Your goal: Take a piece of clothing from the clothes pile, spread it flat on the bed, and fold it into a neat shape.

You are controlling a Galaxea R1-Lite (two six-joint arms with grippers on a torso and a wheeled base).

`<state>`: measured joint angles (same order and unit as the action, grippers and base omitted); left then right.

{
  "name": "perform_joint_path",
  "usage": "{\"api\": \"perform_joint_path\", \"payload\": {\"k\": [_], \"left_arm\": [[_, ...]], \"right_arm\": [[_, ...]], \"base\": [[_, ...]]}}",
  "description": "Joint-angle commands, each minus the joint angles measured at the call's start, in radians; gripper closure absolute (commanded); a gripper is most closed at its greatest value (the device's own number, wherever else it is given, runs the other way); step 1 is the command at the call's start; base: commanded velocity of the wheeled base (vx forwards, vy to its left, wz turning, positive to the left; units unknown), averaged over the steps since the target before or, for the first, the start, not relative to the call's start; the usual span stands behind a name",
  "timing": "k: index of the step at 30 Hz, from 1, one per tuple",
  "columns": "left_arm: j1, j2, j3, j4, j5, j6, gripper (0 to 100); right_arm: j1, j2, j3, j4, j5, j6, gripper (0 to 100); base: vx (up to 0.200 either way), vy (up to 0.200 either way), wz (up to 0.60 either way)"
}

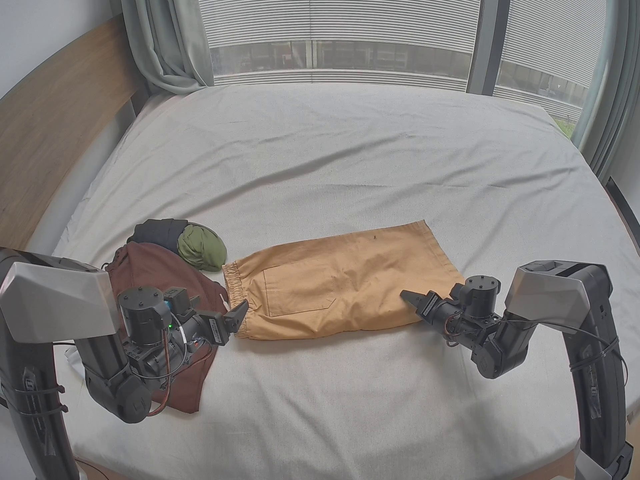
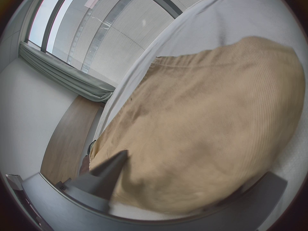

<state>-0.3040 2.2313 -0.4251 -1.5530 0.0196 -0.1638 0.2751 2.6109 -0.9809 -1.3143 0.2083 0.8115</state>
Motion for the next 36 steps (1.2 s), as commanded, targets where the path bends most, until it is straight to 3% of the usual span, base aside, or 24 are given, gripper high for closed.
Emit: {"api": "perform_joint_path", "payload": {"k": [1, 8, 20, 36], "left_arm": [[0.0, 0.004, 0.0, -0.001, 0.0, 0.0, 0], [-0.001, 0.008, 0.003, -0.001, 0.0, -0.002, 0], [-0.004, 0.025, 0.008, -0.001, -0.001, -0.003, 0], [-0.004, 0.059, 0.009, -0.001, -0.004, -0.003, 0]], "right_arm": [[0.003, 0.006, 0.004, -0.005, 0.002, 0.0, 100], [0.004, -0.012, 0.051, -0.034, 0.0, -0.003, 100], [0.009, -0.196, 0.317, -0.046, -0.006, -0.063, 100], [-0.02, -0.195, 0.585, -0.163, -0.021, -0.12, 100]], "base": [[0.0, 0.0, 0.0], [0.0, 0.0, 0.0], [0.0, 0.0, 0.0], [0.0, 0.0, 0.0]]}}
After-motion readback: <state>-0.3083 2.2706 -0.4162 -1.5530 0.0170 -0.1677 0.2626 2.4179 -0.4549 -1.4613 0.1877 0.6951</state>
